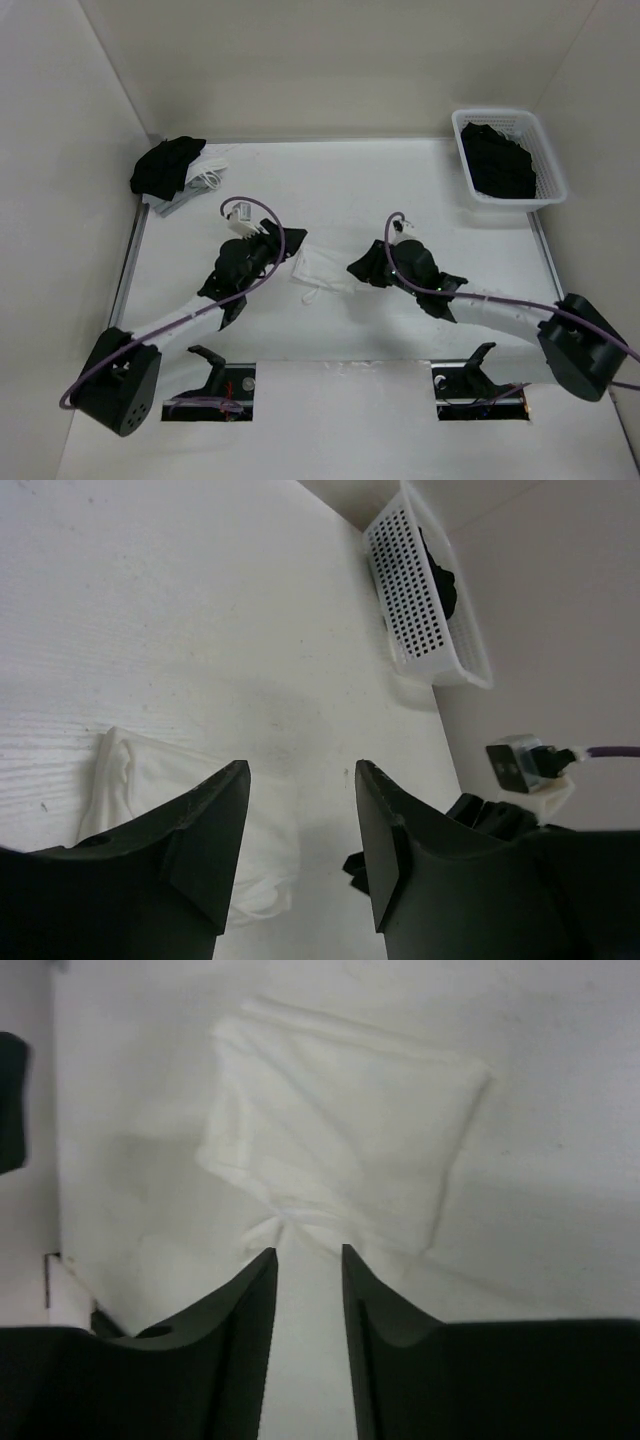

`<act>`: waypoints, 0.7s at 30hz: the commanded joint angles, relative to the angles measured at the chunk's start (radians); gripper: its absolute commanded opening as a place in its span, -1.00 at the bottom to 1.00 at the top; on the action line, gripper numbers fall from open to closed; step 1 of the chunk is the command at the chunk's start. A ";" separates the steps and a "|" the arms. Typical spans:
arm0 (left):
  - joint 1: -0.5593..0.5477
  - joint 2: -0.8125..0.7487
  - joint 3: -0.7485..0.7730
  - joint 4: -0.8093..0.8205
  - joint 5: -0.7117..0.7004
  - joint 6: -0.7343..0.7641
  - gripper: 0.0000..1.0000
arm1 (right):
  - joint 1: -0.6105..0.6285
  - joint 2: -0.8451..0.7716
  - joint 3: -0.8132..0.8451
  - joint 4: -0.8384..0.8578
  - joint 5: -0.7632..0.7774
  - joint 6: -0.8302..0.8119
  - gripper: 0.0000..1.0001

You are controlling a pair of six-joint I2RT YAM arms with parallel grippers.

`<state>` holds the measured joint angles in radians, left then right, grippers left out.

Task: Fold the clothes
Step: Fold the tank top

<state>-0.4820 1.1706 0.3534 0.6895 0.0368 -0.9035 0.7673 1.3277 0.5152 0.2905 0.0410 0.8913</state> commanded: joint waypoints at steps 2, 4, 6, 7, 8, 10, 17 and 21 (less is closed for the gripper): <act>0.029 -0.150 -0.030 -0.221 -0.078 0.089 -0.09 | -0.001 -0.165 0.046 -0.016 0.005 -0.089 -0.05; 0.047 -0.221 -0.031 -0.345 -0.124 0.118 -0.08 | -0.039 -0.209 0.040 -0.019 0.026 -0.126 0.07; 0.061 -0.291 -0.030 -0.465 -0.172 0.147 -0.05 | -0.079 -0.246 0.028 -0.011 0.048 -0.152 0.15; 0.067 -0.328 -0.033 -0.516 -0.198 0.158 -0.04 | -0.092 -0.257 0.020 0.001 0.063 -0.167 0.18; 0.069 -0.360 -0.036 -0.557 -0.222 0.166 -0.03 | -0.107 -0.265 0.011 0.018 0.086 -0.179 0.21; 0.073 -0.419 -0.039 -0.643 -0.254 0.167 0.00 | -0.128 -0.277 -0.012 0.054 0.137 -0.199 0.27; 0.134 -0.502 0.004 -0.866 -0.304 0.192 0.05 | -0.182 -0.278 -0.082 0.130 0.175 -0.235 0.60; 0.116 -0.470 0.016 -0.858 -0.310 0.175 0.00 | -0.196 -0.282 -0.144 0.190 0.174 -0.207 0.64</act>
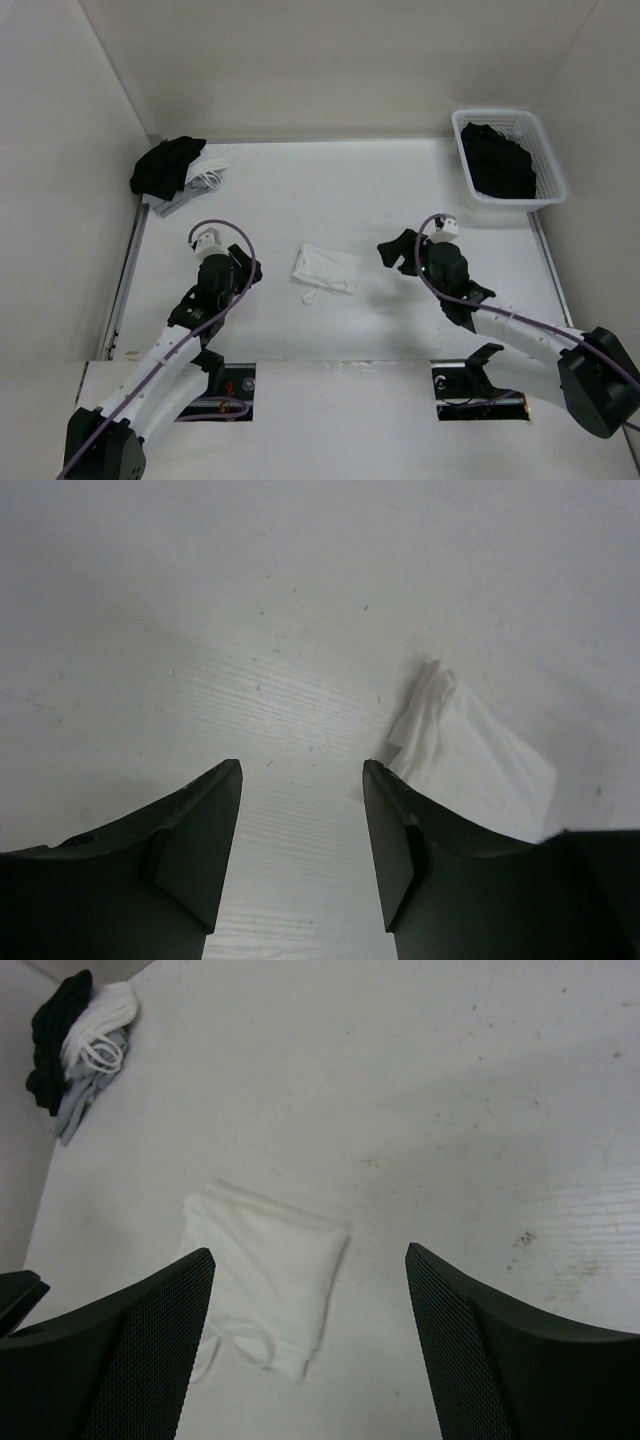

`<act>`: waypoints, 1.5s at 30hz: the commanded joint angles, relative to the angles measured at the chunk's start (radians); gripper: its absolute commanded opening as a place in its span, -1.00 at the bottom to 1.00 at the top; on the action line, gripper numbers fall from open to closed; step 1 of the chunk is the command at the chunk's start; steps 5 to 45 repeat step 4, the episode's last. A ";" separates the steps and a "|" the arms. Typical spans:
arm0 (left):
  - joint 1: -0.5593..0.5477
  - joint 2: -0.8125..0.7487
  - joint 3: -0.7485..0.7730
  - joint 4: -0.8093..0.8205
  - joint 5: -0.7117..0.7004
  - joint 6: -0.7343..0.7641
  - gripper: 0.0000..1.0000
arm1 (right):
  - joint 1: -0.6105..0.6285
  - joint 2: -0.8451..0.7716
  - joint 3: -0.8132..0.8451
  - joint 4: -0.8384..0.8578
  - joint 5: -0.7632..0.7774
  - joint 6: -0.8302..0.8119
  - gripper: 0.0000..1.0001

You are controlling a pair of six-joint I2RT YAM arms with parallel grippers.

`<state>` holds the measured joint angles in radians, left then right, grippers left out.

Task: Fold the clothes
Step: Fold the tank top

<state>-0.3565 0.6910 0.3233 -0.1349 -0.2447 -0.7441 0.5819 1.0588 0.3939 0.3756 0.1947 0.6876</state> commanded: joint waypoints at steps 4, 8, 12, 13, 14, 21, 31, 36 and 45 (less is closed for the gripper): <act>-0.017 0.045 0.056 -0.011 -0.030 0.012 0.03 | -0.023 -0.013 -0.026 0.114 -0.004 0.004 0.64; -0.017 0.045 0.056 -0.011 -0.030 0.012 0.03 | -0.023 -0.013 -0.026 0.114 -0.004 0.004 0.64; -0.017 0.045 0.056 -0.011 -0.030 0.012 0.03 | -0.023 -0.013 -0.026 0.114 -0.004 0.004 0.64; -0.017 0.045 0.056 -0.011 -0.030 0.012 0.03 | -0.023 -0.013 -0.026 0.114 -0.004 0.004 0.64; -0.017 0.045 0.056 -0.011 -0.030 0.012 0.03 | -0.023 -0.013 -0.026 0.114 -0.004 0.004 0.64; -0.017 0.045 0.056 -0.011 -0.030 0.012 0.03 | -0.023 -0.013 -0.026 0.114 -0.004 0.004 0.64; -0.017 0.045 0.056 -0.011 -0.030 0.012 0.03 | -0.023 -0.013 -0.026 0.114 -0.004 0.004 0.64; -0.017 0.045 0.056 -0.011 -0.030 0.012 0.03 | -0.023 -0.013 -0.026 0.114 -0.004 0.004 0.64; -0.017 0.045 0.056 -0.011 -0.030 0.012 0.03 | -0.023 -0.013 -0.026 0.114 -0.004 0.004 0.64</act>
